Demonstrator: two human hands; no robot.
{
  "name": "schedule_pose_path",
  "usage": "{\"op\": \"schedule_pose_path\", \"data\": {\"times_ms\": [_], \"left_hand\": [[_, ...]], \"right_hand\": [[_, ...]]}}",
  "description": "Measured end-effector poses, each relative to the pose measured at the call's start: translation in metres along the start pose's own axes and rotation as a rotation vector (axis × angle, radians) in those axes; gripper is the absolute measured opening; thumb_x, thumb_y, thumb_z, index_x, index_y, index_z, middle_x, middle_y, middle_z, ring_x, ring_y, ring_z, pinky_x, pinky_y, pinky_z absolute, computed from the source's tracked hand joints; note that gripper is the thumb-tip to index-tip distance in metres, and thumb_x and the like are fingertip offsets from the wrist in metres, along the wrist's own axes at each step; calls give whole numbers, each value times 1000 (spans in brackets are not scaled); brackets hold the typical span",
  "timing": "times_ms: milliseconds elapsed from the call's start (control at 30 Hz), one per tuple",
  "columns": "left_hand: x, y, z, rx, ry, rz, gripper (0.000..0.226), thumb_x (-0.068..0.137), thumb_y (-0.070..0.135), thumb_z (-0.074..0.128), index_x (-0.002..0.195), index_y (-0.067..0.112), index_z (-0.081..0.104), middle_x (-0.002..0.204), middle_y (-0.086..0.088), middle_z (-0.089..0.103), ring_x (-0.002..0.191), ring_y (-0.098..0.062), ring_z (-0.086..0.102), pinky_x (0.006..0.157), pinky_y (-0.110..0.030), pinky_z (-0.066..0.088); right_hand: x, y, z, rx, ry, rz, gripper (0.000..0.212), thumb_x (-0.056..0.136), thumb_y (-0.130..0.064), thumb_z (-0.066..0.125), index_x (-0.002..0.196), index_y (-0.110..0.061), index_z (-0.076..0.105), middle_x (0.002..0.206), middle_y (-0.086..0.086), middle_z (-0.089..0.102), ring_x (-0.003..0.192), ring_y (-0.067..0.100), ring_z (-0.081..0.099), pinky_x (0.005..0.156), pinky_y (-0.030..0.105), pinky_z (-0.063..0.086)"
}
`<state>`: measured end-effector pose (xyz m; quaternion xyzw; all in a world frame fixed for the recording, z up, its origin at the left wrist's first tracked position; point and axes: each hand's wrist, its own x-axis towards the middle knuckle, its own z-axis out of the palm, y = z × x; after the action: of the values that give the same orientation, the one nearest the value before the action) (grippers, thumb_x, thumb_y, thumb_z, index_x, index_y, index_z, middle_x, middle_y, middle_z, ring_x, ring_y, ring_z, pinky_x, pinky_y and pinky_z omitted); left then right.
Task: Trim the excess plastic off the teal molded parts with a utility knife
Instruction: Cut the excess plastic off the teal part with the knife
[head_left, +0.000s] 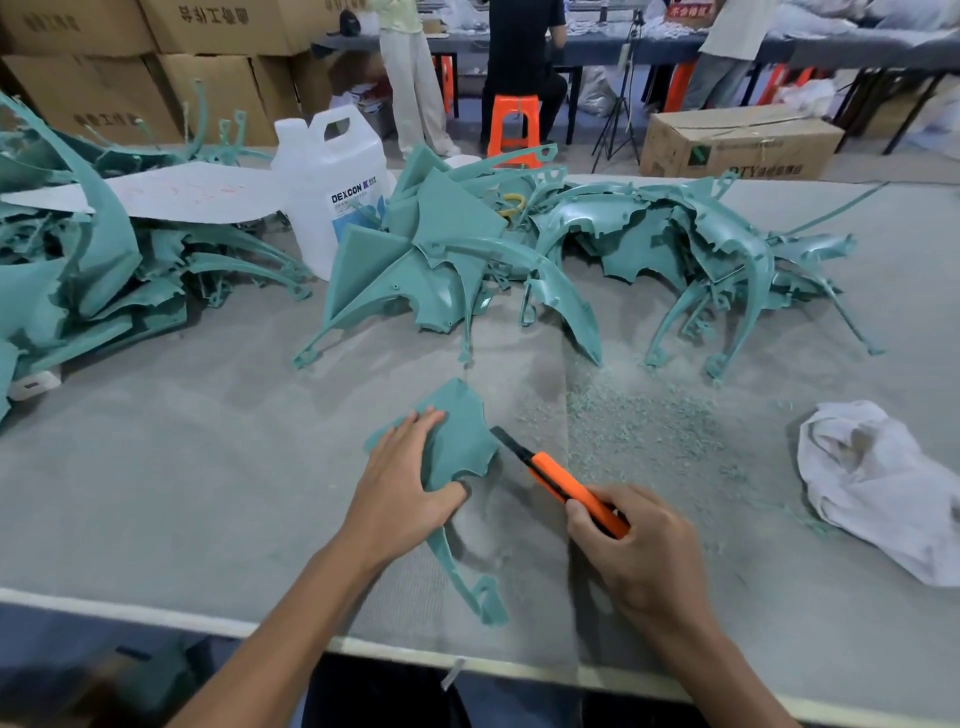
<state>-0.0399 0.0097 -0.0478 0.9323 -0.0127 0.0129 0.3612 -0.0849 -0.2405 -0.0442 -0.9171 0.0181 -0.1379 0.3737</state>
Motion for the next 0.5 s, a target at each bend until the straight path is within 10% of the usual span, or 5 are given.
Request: {"op": "schedule_pose_path", "data": {"times_ms": [500], "left_hand": [[1, -2, 2, 19, -13, -2, 92, 63, 60, 44, 151, 39, 29, 163, 14, 21, 151, -8, 9, 124, -31, 10]], "right_hand": [[3, -2, 2, -31, -6, 21, 6, 79, -30, 81, 82, -31, 75, 69, -15, 62, 66, 10, 58, 61, 27, 38]]}}
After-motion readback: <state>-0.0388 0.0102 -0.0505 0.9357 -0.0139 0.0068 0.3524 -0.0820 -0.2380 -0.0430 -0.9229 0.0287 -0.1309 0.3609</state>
